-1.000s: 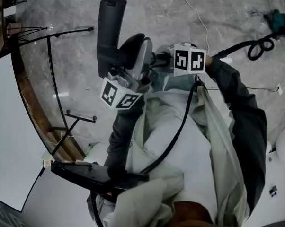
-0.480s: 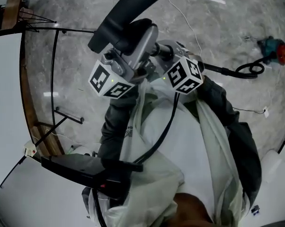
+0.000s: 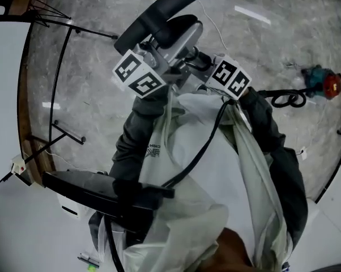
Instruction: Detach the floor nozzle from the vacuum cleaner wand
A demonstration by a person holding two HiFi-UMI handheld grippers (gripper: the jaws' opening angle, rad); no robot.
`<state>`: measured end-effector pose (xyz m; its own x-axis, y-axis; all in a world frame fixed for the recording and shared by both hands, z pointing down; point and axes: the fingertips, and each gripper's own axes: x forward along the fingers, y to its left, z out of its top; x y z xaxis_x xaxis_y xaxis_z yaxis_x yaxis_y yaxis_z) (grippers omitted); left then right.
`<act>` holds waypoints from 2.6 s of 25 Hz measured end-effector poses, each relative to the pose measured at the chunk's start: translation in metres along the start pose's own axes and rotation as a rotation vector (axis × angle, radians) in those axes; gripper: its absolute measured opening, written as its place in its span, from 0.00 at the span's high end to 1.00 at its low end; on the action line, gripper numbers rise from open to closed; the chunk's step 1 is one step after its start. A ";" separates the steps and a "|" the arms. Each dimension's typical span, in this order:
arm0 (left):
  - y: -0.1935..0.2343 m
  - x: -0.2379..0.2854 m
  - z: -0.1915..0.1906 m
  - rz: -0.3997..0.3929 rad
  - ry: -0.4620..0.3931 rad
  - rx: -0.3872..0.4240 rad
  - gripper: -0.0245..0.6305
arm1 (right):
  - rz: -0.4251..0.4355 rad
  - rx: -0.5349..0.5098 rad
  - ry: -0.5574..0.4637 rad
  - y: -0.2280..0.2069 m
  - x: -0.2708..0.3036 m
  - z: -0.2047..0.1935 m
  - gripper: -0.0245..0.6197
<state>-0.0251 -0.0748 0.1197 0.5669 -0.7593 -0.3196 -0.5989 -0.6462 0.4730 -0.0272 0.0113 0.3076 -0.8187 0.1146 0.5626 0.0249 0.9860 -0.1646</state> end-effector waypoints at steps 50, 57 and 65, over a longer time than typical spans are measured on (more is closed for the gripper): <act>0.016 -0.036 0.001 0.071 0.124 -0.080 0.86 | -0.396 0.115 0.031 0.008 0.033 0.004 0.90; -0.053 -0.045 0.018 -0.342 0.045 -0.001 0.85 | 0.026 0.007 -0.023 0.060 0.020 0.016 0.90; -0.061 -0.042 0.020 -0.416 0.039 -0.038 0.86 | 0.168 0.055 -0.061 0.071 0.013 0.022 0.90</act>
<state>-0.0240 -0.0056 0.0878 0.7777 -0.4303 -0.4583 -0.2938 -0.8933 0.3403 -0.0486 0.0802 0.2860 -0.8392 0.2678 0.4733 0.1342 0.9454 -0.2969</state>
